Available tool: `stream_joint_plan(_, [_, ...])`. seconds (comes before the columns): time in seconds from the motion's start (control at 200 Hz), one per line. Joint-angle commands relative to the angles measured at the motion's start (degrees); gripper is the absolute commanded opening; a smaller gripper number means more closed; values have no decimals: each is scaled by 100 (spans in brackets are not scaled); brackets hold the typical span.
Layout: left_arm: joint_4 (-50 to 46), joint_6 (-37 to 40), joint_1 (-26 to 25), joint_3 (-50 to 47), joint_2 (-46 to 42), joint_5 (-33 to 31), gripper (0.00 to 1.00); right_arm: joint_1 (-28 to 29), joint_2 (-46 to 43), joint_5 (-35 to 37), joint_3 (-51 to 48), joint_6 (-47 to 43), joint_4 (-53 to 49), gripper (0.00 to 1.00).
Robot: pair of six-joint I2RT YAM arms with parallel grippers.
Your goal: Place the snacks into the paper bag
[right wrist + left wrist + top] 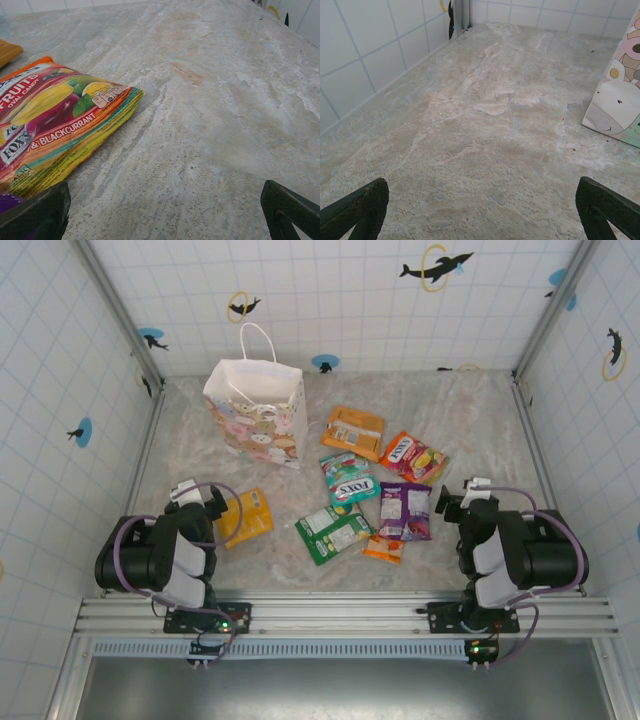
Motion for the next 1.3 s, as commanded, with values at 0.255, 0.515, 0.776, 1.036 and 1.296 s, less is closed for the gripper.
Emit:
stream_joint_plan(0.255, [-1431,10,-26,250,-1186,-55,95,-32,-1196,-158,484,-131,-1546,100])
stream_joint_plan(0.515, [-3079,-378,-60,1087,-1887,456,89,-15,-1933,-513,1059,575,-2804,100])
stream_joint_plan(0.776, [-6541,-633,-104,3383,-2323,1458,80,254,-2554,-773,2527,1191,-5319,100])
stream_joint_plan(1.036, [-9536,-395,-122,5811,-2340,3041,74,1195,-2326,-947,4529,1181,-7981,100])
stream_joint_plan(1.296, [-11604,-748,-122,8045,-1543,2810,71,2427,-1419,-569,6365,1030,-9220,100])
